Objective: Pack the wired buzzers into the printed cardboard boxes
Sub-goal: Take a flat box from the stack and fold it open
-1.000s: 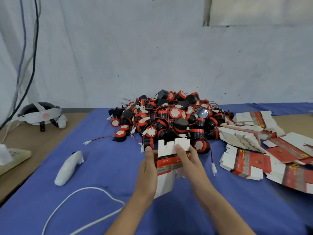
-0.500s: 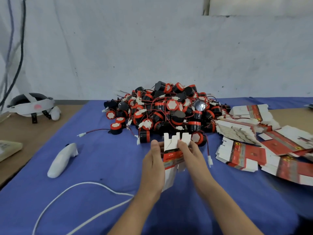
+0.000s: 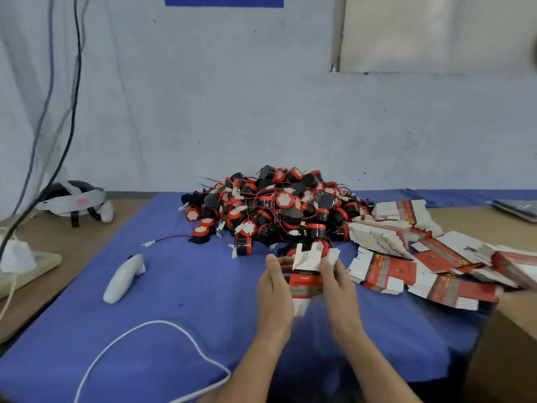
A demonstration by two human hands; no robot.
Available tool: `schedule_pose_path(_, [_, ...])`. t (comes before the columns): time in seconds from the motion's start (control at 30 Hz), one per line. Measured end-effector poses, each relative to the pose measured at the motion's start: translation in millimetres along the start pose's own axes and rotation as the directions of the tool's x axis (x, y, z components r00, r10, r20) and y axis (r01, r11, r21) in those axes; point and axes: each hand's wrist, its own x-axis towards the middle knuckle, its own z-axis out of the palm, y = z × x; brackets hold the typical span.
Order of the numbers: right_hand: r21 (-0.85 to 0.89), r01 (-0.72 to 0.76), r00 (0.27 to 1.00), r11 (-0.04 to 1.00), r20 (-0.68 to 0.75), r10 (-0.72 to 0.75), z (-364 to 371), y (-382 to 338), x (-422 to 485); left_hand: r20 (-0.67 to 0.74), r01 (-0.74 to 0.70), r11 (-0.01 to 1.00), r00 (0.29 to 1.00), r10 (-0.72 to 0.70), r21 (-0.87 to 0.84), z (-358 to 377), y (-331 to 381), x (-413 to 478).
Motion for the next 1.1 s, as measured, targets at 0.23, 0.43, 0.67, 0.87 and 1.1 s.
schedule_pose_path(0.23, [0.058, -0.049, 0.99, 0.997, 0.138, 0.04, 1, 1, 10, 0.047, -0.039, 0.996, 0.998, 0.035, 0.076, 3, -2, 40])
schedule_pose_path(0.43, [0.15, -0.086, 0.987, 0.985, 0.15, 0.063, 7, -4, 32, 0.156, -0.076, 0.991, 0.986, 0.058, 0.113, 10, -14, 48])
schedule_pose_path(0.67, [0.09, -0.061, 0.996, 0.994, 0.069, 0.055, 12, 4, 42, 0.224, -0.131, 0.985, 0.969, 0.103, 0.11, 8, -8, 43])
schedule_pose_path(0.87, [0.278, -0.228, 0.973, 0.933, 0.096, 0.209, 4, -2, 45, 0.295, 0.028, 0.997, 0.954, -0.049, 0.074, -11, 3, 53])
schedule_pose_path(1.1, [0.406, -0.474, 0.878, 0.781, 0.282, 0.386, 2, -5, 35, 0.417, 0.267, 0.961, 0.867, -0.271, 0.069, -21, 9, 45])
